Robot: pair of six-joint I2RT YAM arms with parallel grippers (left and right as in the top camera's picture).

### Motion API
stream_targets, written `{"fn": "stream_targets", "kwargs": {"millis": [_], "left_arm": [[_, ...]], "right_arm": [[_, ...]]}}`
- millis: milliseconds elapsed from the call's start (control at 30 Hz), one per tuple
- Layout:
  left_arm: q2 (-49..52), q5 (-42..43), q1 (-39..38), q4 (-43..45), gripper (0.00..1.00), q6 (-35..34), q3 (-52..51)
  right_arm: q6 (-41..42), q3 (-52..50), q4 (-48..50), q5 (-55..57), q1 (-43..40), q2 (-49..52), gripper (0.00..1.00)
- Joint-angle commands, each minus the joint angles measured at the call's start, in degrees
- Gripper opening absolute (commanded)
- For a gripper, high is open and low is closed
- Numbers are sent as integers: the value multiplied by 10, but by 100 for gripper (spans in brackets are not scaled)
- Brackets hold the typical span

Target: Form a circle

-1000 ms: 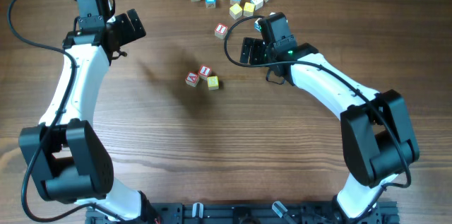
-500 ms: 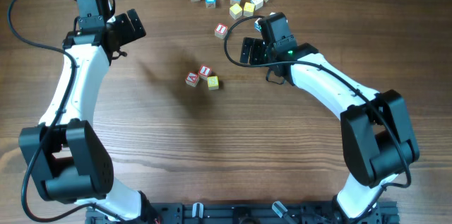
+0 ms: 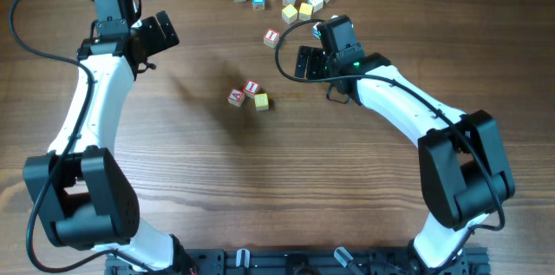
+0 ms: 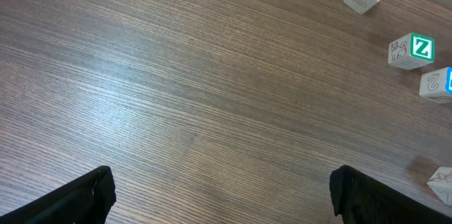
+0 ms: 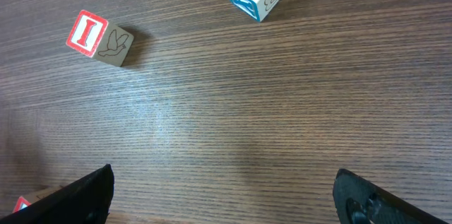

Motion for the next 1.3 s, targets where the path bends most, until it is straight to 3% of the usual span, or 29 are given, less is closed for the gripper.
{"fn": "stream_targets", "kwargs": {"millis": [0, 833, 1000, 1267], "left_arm": [[-5, 0, 1, 0, 100, -5, 3], [-5, 0, 1, 0, 100, -5, 3], [-5, 0, 1, 0, 100, -5, 3], [-5, 0, 0, 0, 100, -5, 3]], "right_arm": [[-1, 0, 2, 8, 1, -9, 100], [-1, 0, 3, 8, 1, -9, 100], [-1, 0, 70, 8, 1, -9, 100], [-11, 0, 37, -35, 1, -11, 100]]}}
